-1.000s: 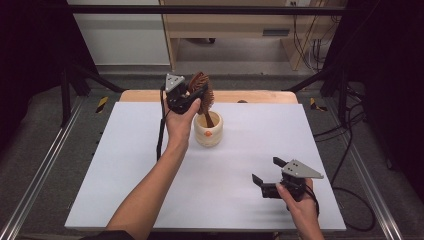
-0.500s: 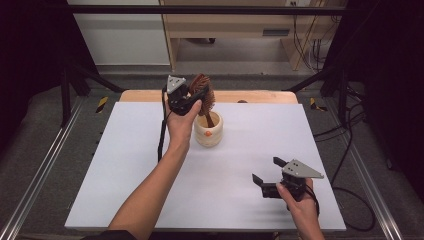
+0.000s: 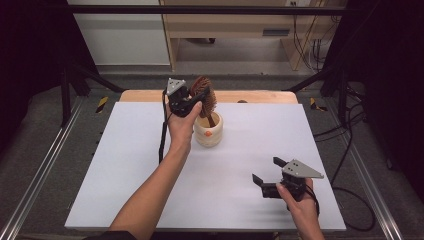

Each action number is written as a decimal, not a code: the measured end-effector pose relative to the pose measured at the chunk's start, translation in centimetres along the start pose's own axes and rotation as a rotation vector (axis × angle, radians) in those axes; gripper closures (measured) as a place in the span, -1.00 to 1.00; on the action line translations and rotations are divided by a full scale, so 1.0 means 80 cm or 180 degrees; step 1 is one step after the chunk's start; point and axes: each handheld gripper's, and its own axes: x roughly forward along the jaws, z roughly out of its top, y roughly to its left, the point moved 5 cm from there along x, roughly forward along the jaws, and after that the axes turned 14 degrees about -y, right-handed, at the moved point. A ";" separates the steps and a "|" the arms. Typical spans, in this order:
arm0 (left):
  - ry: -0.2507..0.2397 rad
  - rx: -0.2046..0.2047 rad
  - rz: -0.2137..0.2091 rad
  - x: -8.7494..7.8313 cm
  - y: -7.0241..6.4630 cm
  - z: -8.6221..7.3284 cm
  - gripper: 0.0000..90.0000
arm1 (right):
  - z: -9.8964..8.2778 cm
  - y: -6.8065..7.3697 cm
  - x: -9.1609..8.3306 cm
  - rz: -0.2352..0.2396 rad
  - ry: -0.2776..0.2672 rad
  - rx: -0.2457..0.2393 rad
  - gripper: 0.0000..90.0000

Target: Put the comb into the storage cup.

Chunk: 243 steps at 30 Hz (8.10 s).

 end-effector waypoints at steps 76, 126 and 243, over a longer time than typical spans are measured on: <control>0.0082 -0.0186 -0.0008 -0.002 0.017 -0.022 0.10 | -0.005 0.003 0.005 0.0046 0.0046 0.0006 -0.92; 0.0085 -0.0357 0.0054 -0.011 0.041 -0.025 0.07 | -0.007 0.004 0.007 0.0062 0.0065 0.0000 -0.92; 0.0012 -0.0461 0.0174 -0.016 0.057 -0.030 -0.21 | -0.012 0.009 0.011 0.0133 0.0141 0.0018 -0.92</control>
